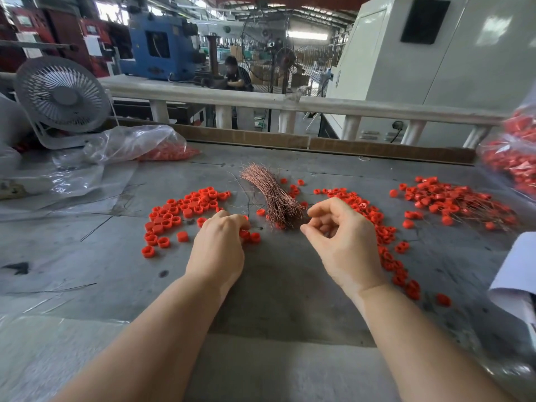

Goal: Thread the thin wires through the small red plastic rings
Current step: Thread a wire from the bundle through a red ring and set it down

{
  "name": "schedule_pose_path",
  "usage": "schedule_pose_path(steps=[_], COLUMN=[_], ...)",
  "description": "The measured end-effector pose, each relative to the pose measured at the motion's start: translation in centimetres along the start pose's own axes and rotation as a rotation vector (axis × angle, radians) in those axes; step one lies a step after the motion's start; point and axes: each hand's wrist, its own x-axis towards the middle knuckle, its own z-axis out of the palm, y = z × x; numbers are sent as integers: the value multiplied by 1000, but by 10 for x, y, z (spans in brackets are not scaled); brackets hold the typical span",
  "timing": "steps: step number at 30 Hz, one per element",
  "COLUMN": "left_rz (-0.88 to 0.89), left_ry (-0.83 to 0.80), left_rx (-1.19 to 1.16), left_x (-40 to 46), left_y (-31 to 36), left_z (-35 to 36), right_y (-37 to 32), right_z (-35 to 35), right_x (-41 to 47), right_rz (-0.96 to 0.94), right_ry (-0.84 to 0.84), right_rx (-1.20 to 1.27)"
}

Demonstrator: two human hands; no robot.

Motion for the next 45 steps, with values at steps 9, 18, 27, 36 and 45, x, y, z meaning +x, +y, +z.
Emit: schedule_pose_path(steps=[9,18,27,36,45], left_rz=[-4,-96,-196,-288,-231], left_ry=[50,-181,-266,-332,-406], left_rx=[-442,-850,-1121,-1265,-1146], left_x=[-1,-4,-5,-4,-5], left_y=[17,29,27,25,26], left_z=[-9,-11,-14,-16,-16], right_y=[1,-12,-10,-11,-6], right_z=[0,0,-11,-11,-5], right_x=[1,0,8,8,7], right_rz=[26,75,344,409,332], right_ry=[-30,18,165,129,62], right_rx=[109,399,833,903,769])
